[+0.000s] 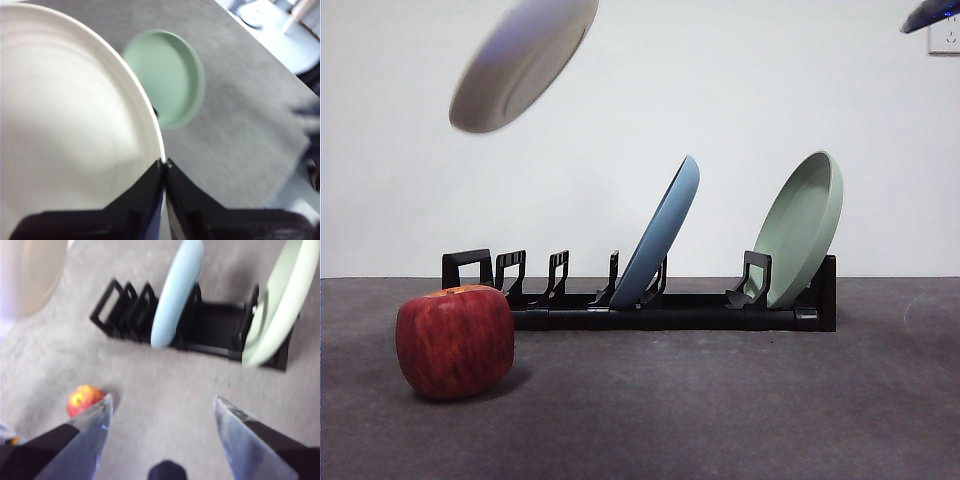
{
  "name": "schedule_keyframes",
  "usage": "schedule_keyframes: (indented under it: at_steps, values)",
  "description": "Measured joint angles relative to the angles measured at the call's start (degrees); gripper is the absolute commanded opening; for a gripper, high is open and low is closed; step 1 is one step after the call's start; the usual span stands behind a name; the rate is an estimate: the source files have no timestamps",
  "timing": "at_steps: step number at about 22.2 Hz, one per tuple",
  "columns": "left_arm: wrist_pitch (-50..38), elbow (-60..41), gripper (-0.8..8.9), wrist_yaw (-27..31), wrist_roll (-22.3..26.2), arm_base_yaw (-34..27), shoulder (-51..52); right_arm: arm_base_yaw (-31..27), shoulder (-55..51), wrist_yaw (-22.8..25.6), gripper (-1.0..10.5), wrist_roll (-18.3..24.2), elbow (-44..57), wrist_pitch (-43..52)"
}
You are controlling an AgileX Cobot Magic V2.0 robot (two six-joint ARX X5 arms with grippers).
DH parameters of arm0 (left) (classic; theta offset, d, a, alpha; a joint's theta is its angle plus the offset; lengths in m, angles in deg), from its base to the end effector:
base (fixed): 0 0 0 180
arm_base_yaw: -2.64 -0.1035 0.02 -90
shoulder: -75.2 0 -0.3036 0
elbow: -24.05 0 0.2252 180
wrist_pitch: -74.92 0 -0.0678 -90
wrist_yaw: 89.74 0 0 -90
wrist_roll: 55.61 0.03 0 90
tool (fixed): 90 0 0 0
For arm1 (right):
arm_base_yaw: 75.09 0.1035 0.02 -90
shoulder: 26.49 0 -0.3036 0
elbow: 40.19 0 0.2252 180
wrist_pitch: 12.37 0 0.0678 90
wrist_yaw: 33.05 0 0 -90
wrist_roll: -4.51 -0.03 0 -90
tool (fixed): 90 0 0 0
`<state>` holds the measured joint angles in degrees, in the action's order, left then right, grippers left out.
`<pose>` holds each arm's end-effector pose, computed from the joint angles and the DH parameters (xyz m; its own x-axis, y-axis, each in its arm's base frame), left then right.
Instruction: Take the yellow plate from the plate rack,put the plate on the table,take the apple from the table,put the apple in the plate
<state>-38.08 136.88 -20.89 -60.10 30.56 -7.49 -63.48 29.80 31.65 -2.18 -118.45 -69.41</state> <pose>0.2183 -0.1279 0.4603 0.4904 -0.6682 -0.5595 0.6482 0.7088 -0.2784 0.1326 0.0403 0.3858 0.6388 0.5675 -0.5195 -0.4554 0.8231 0.3392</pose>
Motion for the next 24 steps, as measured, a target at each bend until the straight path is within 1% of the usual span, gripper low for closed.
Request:
schedule_keyframes:
  at_steps: [2, 3, 4, 7, 9, 11, 15, 19, 24]
  values:
    - [4.48, 0.11, -0.08, 0.24, 1.68, 3.58, 2.95, -0.02, 0.00, 0.22, 3.5, -0.72, -0.09, 4.02]
    - [6.69, 0.15, -0.08, 1.73, 2.67, 5.88, 3.98, -0.02, 0.00, 0.31, 3.5, -1.03, -0.37, 5.55]
    - [8.79, 0.20, -0.08, 4.39, 3.30, 8.50, 4.46, -0.02, 0.00, 0.66, 3.5, -1.20, -0.96, 6.69]
    - [13.53, 0.20, -0.08, 14.88, 4.04, 16.96, 3.06, -0.02, 0.09, 5.55, 3.5, -1.44, -5.55, 7.02]
    - [13.55, 0.20, -0.08, 19.34, 4.04, 22.45, 1.18, -0.04, 0.09, 7.39, 3.5, -1.46, -9.44, 7.19]
    - [13.05, 0.00, -0.08, 22.67, 4.00, 27.58, -0.59, -0.55, 0.07, 7.52, 3.5, -1.46, -13.07, 7.19]
    - [12.00, -1.03, -0.08, 25.11, 3.76, 32.46, -3.78, -0.76, 0.07, 7.52, 3.5, -1.46, -17.18, 6.25]
    - [10.95, -1.20, -0.08, 25.90, 3.39, 35.21, -8.52, -0.76, 0.02, 7.52, 3.5, -1.46, -19.23, 5.99]
    - [8.50, -1.22, -0.08, 28.74, 3.39, 37.92, -15.26, -0.76, 0.04, 7.54, 3.5, -1.46, -19.67, 5.11]
